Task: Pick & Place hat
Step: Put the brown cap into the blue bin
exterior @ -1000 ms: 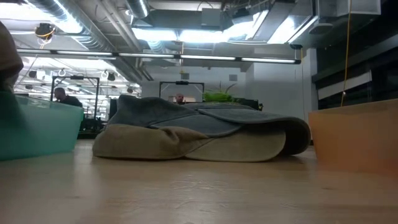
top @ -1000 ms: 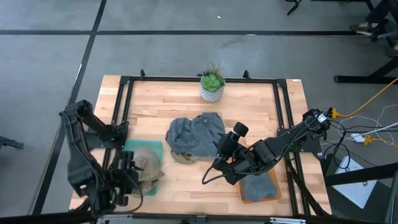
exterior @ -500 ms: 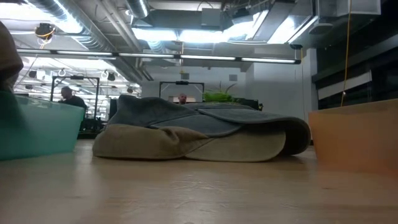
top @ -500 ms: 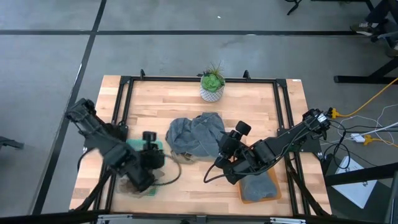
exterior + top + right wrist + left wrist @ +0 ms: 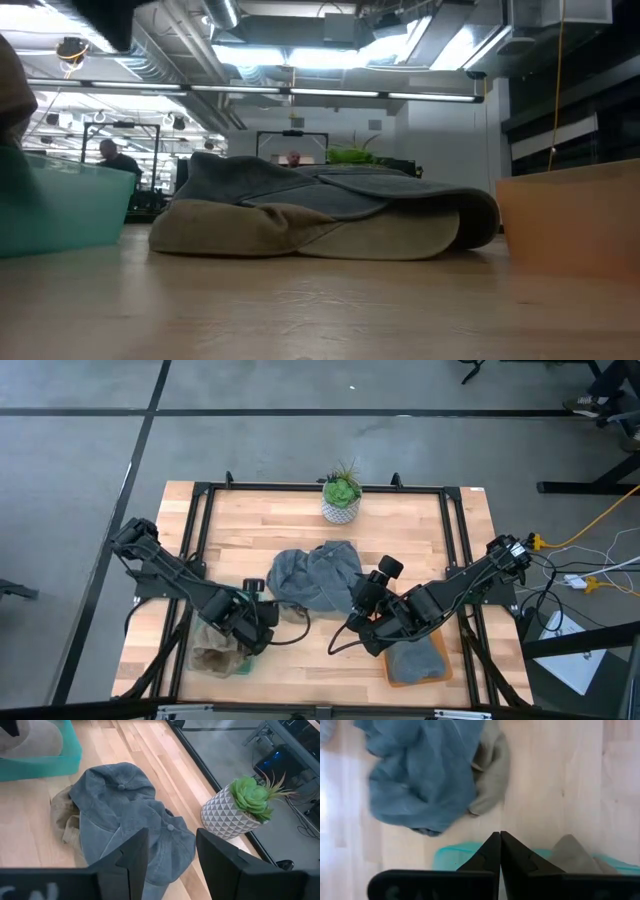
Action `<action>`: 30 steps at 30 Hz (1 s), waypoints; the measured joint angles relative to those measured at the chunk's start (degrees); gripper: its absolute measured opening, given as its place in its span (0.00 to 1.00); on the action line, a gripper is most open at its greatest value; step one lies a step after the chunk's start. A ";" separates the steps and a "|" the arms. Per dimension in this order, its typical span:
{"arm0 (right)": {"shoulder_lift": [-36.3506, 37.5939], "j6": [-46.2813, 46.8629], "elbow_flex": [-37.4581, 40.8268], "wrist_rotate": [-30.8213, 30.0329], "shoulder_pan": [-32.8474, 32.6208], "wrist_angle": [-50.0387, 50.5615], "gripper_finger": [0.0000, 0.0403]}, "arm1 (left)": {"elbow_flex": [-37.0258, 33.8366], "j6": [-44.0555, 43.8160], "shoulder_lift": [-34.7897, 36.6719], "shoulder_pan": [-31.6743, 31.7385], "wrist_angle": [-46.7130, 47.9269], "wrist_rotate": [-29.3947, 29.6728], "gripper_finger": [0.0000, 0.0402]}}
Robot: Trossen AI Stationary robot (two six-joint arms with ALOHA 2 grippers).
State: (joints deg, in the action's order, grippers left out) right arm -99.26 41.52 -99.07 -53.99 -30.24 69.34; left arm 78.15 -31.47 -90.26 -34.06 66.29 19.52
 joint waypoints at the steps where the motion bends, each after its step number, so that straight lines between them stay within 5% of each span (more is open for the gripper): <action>1: 0.00 0.00 0.00 0.02 0.00 0.00 0.40 | -0.98 -0.10 0.00 -0.08 -1.81 -1.55 0.01; 11: 0.00 0.21 0.00 1.32 -0.01 -0.02 0.40 | -6.93 -0.69 0.00 -4.62 -7.95 -17.41 0.00; 30: 0.00 0.30 0.00 3.37 -0.07 -0.04 0.40 | -10.07 -2.19 -0.30 -7.47 -7.14 -21.19 0.00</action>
State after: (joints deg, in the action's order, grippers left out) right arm -99.26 41.82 -99.07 -50.62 -30.30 69.30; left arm 68.07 -33.67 -90.56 -41.52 59.16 -1.67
